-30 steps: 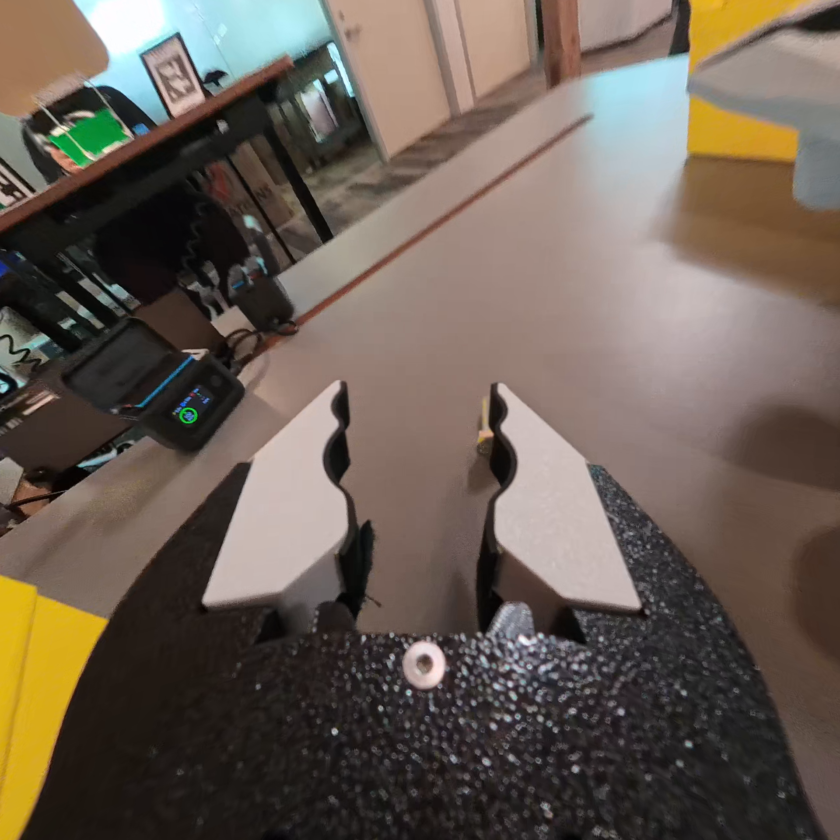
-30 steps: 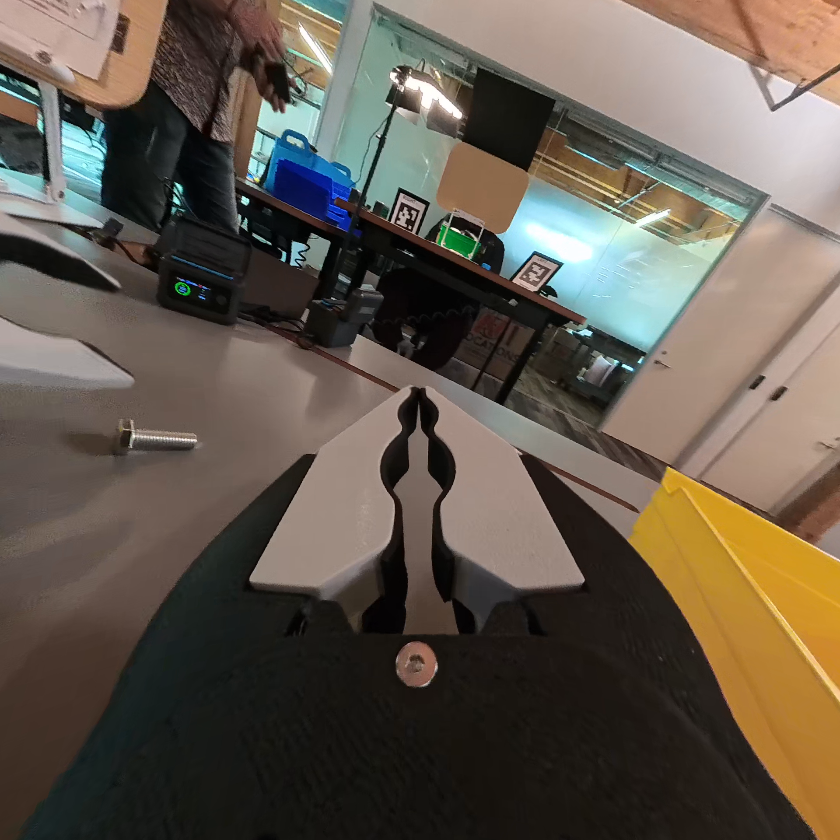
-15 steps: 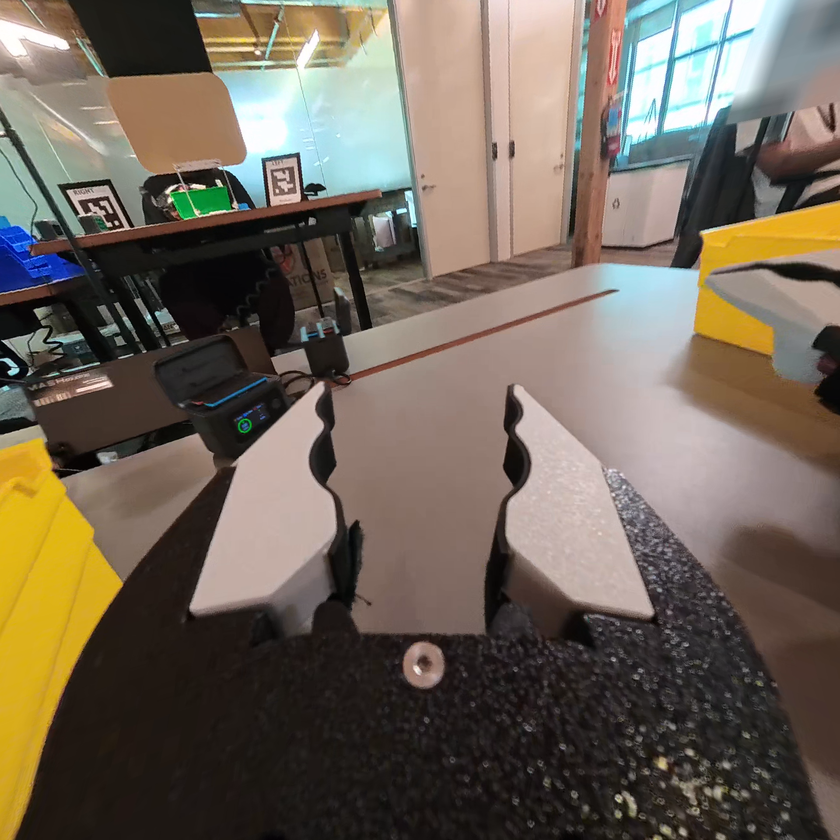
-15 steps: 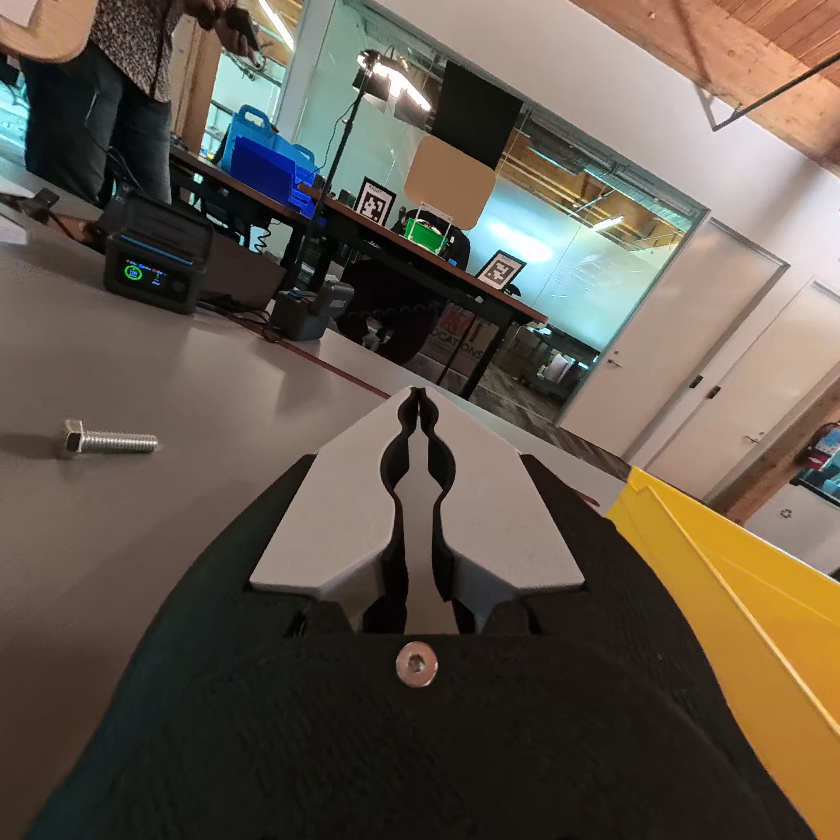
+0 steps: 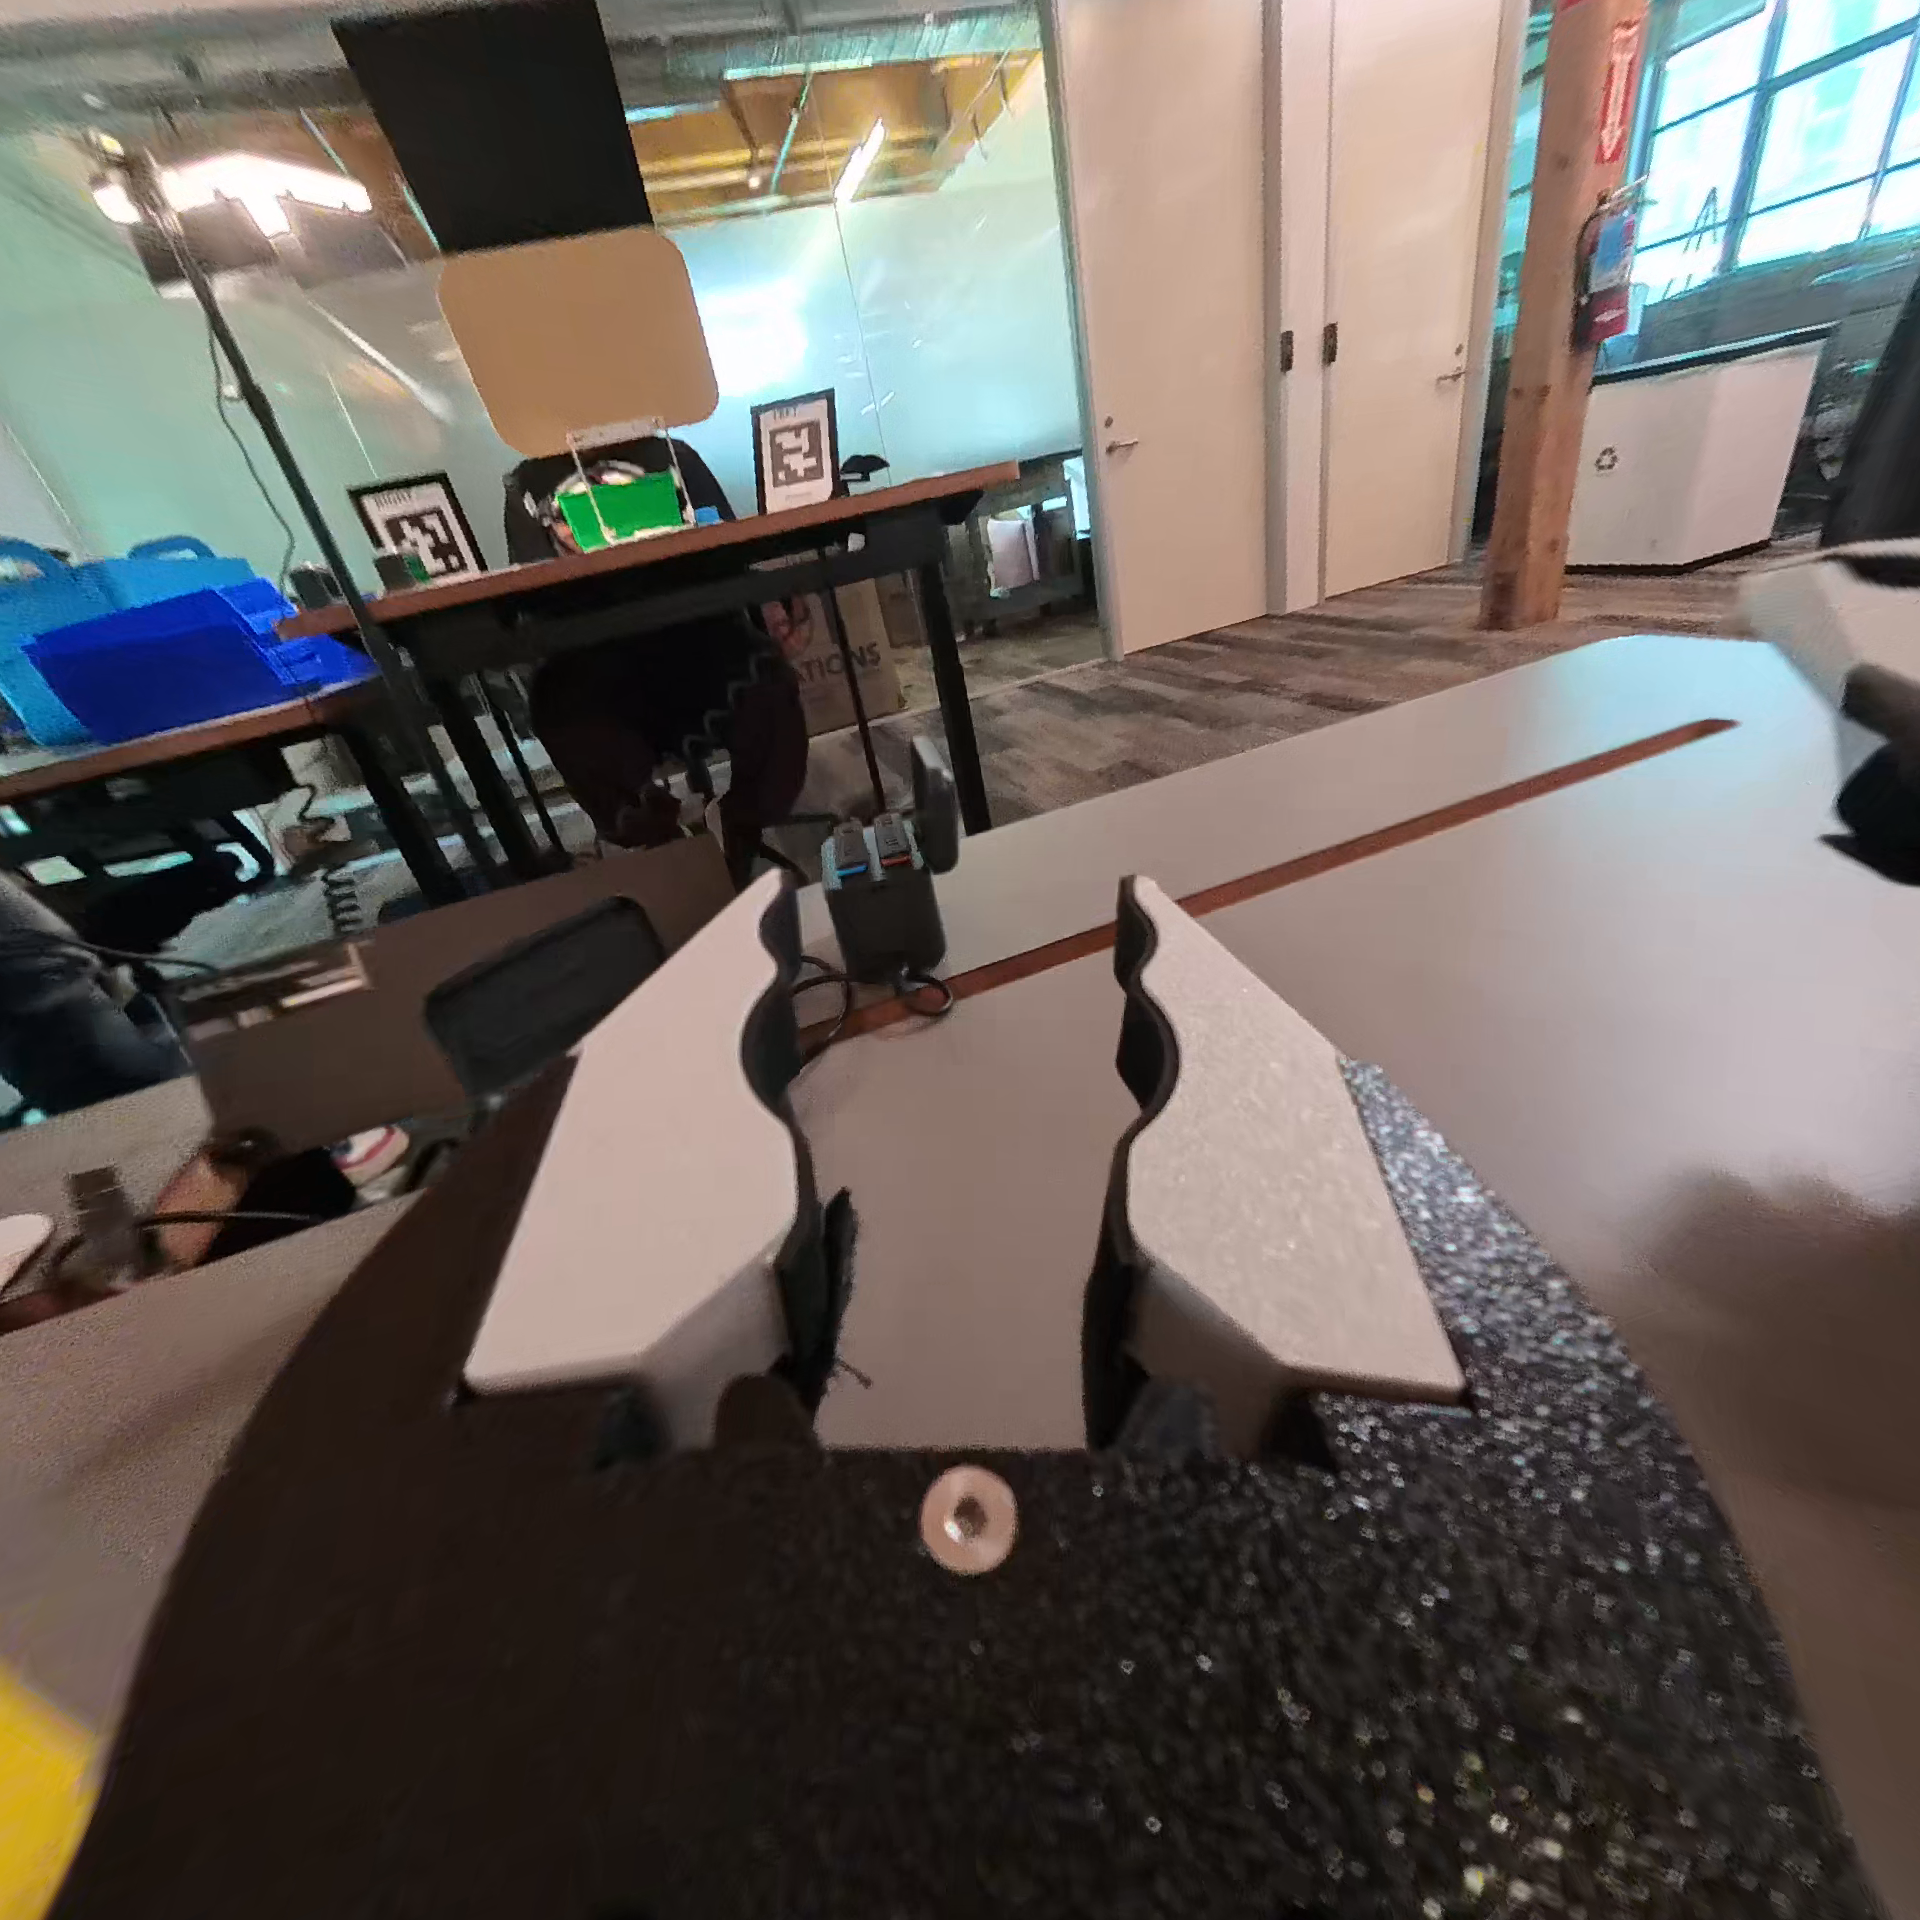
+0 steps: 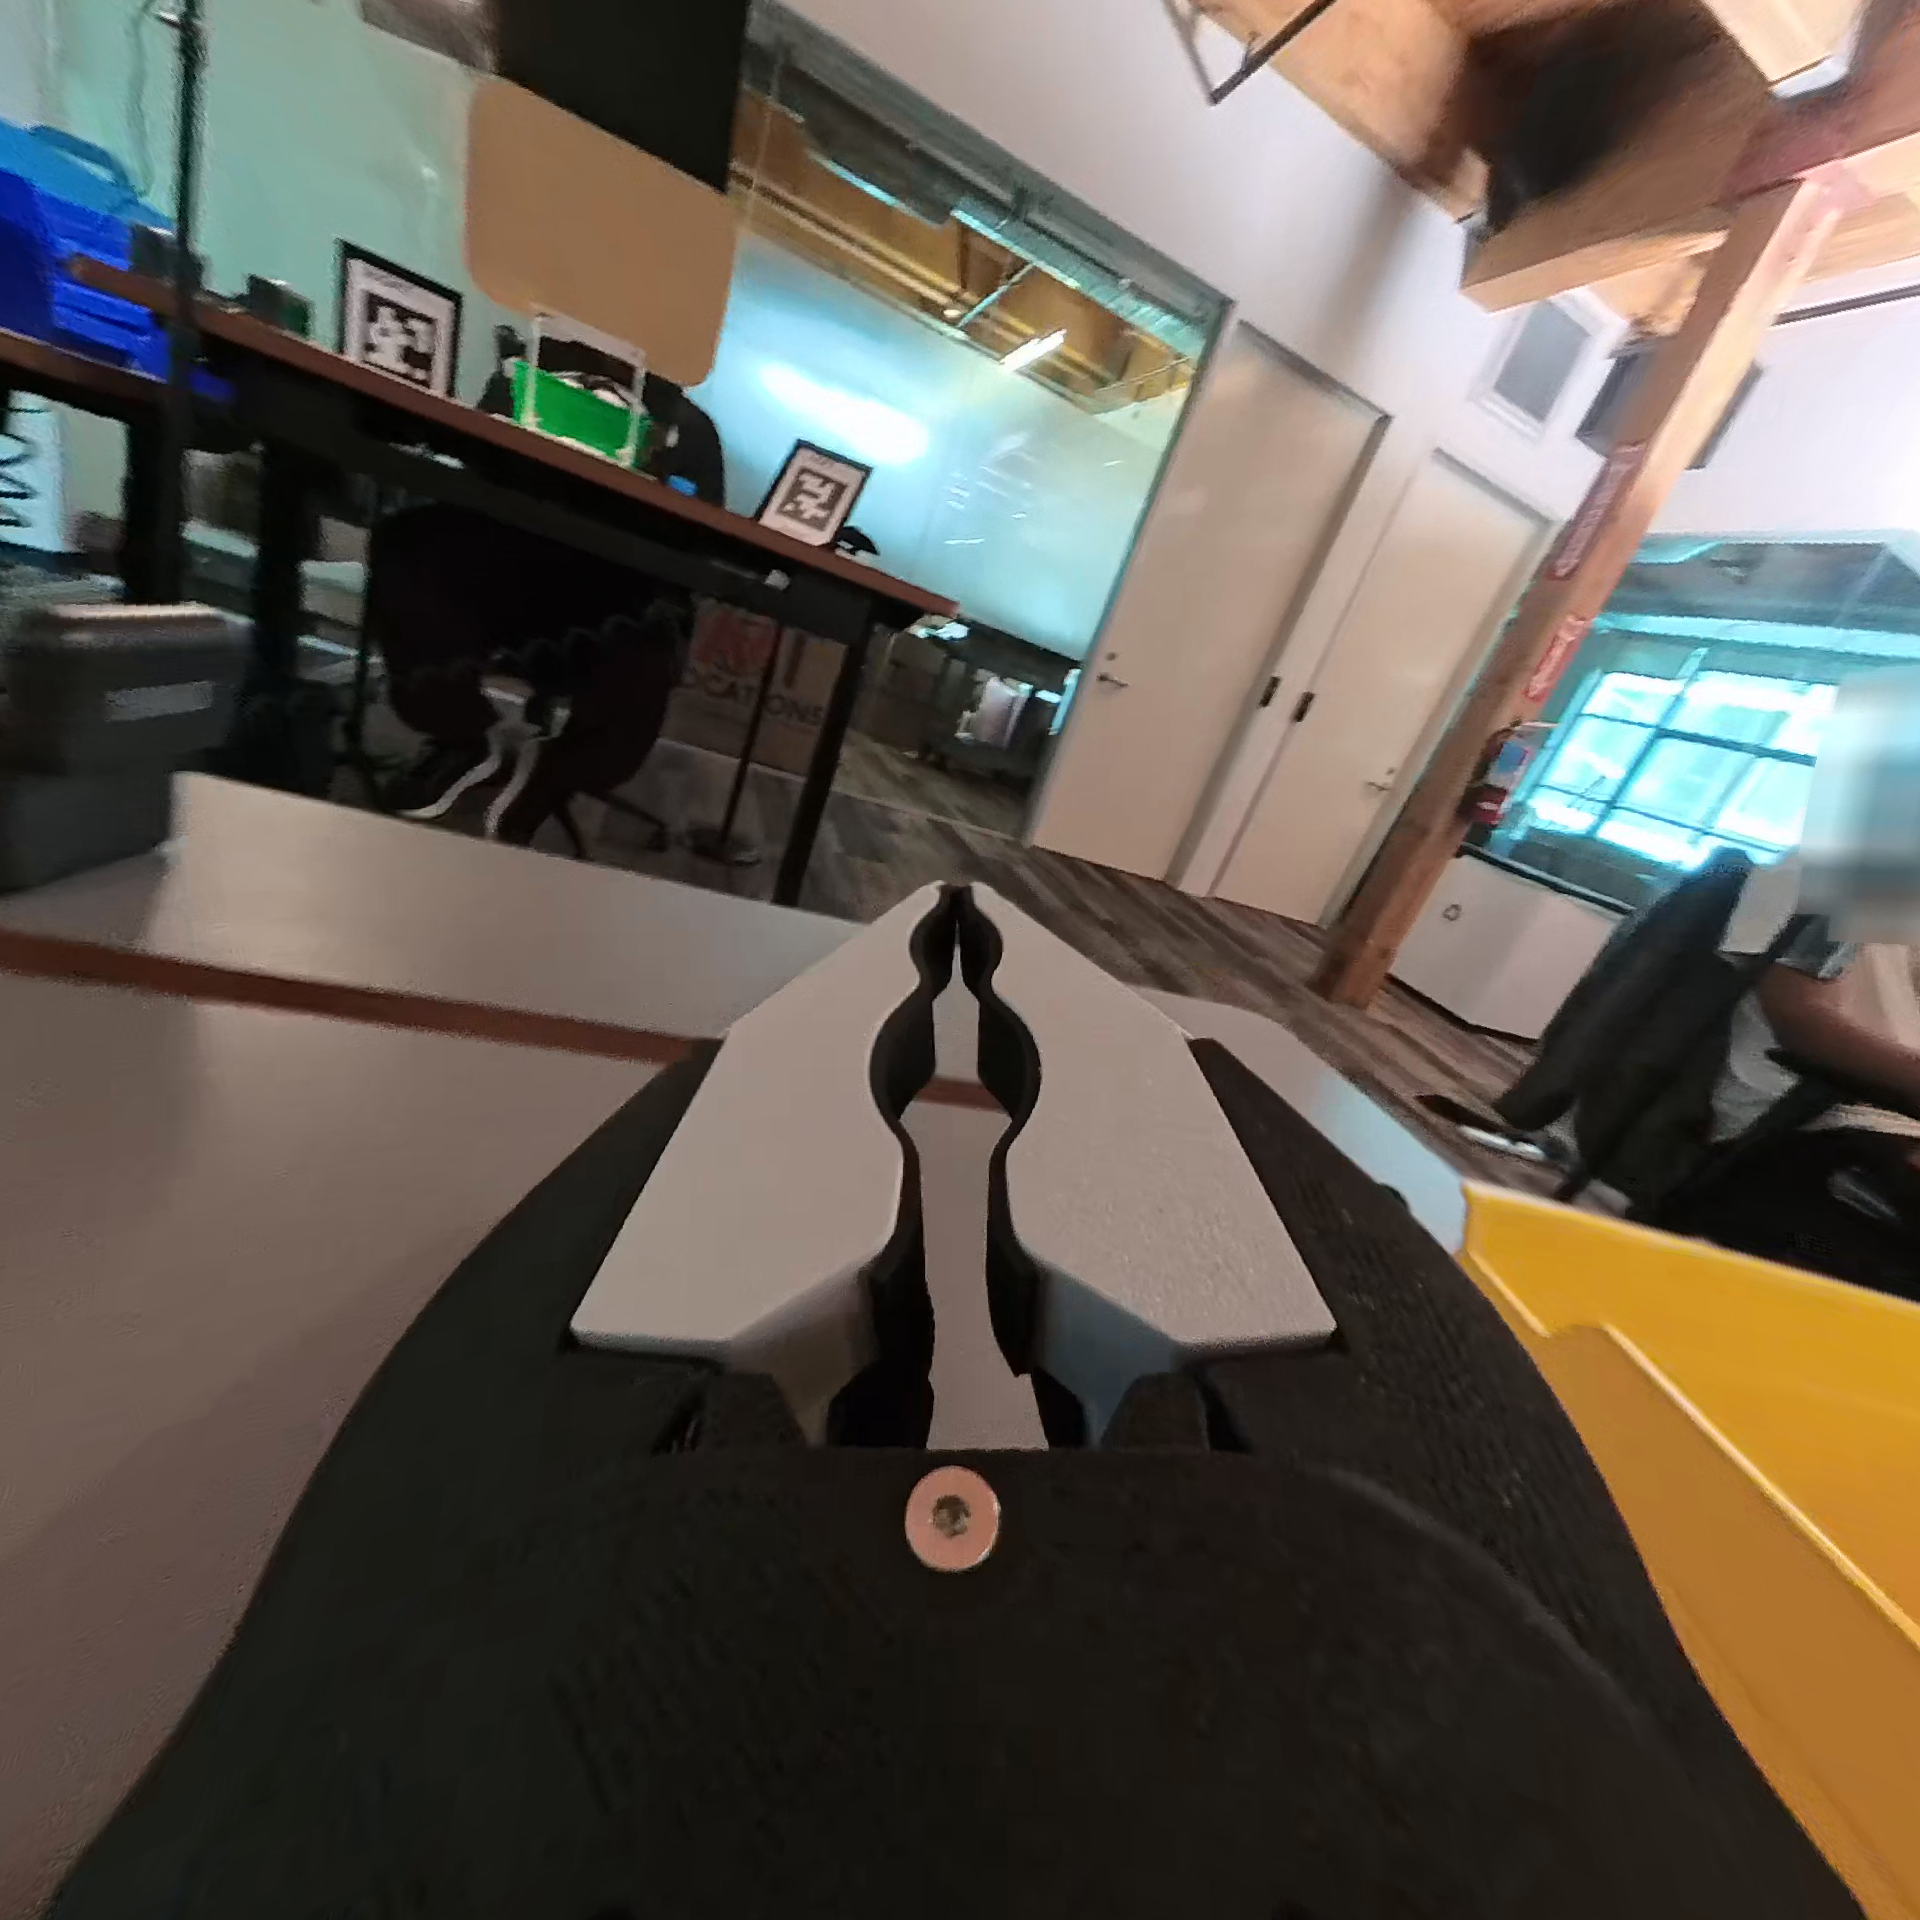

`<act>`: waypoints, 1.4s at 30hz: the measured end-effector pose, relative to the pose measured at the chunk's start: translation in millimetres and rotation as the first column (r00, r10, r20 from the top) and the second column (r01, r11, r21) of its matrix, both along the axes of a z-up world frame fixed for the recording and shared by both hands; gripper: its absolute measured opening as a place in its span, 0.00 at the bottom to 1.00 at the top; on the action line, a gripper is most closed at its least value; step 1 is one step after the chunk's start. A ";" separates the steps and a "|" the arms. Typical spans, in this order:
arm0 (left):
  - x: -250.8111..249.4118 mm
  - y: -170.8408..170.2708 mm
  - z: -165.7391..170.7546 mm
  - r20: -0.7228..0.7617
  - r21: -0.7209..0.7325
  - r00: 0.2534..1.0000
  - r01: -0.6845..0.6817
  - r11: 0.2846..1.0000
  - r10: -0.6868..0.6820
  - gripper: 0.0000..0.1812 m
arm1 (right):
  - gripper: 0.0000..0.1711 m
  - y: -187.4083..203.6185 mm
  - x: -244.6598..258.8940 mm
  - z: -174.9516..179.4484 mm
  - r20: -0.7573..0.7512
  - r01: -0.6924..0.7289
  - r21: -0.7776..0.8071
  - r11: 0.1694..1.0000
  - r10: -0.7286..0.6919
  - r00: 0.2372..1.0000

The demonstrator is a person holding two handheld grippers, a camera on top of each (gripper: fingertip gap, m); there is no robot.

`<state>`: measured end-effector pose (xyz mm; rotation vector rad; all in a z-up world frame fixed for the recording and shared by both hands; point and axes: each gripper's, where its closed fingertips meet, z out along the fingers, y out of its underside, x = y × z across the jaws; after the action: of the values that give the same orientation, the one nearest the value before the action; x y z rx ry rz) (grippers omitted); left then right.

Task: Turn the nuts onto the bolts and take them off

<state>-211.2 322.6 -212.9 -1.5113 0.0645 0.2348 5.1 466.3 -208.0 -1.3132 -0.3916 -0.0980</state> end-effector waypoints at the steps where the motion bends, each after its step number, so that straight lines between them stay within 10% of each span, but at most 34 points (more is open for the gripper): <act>1: -3.9 15.1 -4.3 0.023 -0.009 1.000 -0.002 1.000 0.002 0.32 | 0.00 14.3 1.9 1.0 -0.004 0.027 0.008 1.000 -0.027 1.000; 8: 27.7 32.1 -23.0 0.002 -0.070 0.993 0.117 0.991 -0.117 0.18 | 0.00 79.4 23.1 -39.5 -0.073 0.054 -0.328 0.943 -0.083 0.994; 14: 18.8 83.7 -33.0 -0.044 -0.196 0.992 0.106 0.975 -0.117 0.03 | 0.00 92.6 21.5 -96.3 -0.016 0.027 -0.675 0.737 -0.052 0.999; 22: 1.8 154.6 -37.9 -0.031 -0.170 0.995 0.084 0.982 -0.090 0.00 | 0.00 115.7 11.9 -96.3 0.112 0.108 -0.618 0.779 -0.048 0.993; 31: 14.2 163.2 -55.6 -0.138 -0.274 0.982 0.089 0.958 -0.130 0.00 | 0.00 112.4 9.7 -126.2 0.180 0.131 -0.782 0.610 0.020 0.983; 42: 15.5 162.8 -55.1 -0.136 -0.269 0.980 0.101 0.958 -0.142 0.00 | 0.00 117.0 7.8 -125.6 0.160 0.128 -0.757 0.640 -0.008 0.987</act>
<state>-195.7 485.4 -268.0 -1.7427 0.3228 0.2513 12.8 583.3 -333.6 -2.1917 -0.5360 -0.0913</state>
